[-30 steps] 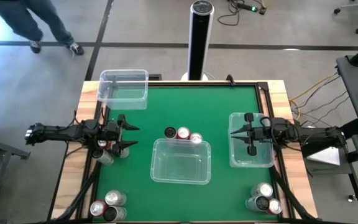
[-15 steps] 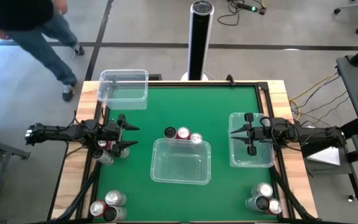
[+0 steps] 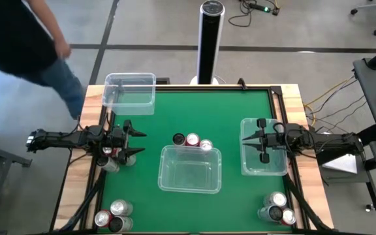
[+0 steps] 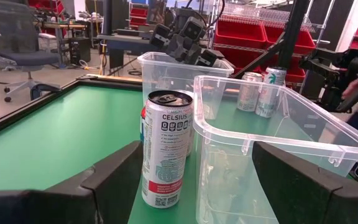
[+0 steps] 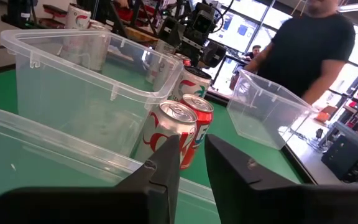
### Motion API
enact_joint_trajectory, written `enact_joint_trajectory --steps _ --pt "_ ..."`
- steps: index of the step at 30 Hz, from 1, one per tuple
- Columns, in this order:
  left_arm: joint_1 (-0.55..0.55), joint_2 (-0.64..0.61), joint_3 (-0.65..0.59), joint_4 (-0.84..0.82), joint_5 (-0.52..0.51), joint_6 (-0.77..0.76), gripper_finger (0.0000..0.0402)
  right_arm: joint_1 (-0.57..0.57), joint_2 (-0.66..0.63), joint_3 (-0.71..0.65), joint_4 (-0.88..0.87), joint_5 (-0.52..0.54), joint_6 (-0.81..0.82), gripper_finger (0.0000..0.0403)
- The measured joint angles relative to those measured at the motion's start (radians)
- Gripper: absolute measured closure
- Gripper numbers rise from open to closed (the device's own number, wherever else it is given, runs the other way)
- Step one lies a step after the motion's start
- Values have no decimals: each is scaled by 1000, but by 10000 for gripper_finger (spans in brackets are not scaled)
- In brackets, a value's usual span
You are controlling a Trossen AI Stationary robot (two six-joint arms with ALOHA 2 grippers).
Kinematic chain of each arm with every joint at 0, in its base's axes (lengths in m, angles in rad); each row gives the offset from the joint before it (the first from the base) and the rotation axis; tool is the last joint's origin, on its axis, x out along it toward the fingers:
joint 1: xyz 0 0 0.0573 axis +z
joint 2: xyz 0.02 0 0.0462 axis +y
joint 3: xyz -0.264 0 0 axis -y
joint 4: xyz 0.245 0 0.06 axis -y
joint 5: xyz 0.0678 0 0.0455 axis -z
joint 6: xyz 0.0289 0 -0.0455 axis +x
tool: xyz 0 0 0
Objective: Sort soda cans
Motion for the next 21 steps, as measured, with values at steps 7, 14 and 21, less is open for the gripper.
enact_joint_trajectory --steps 7,14,21 --pt "0 0 0 0 0 0 114 2 12 -1 148 -17 308 345" --pt "0 2 0 0 0 0 114 -1 60 -1 487 715 1178 335" --pt "0 3 0 1 0 0 114 -4 106 7 520 892 1394 328"
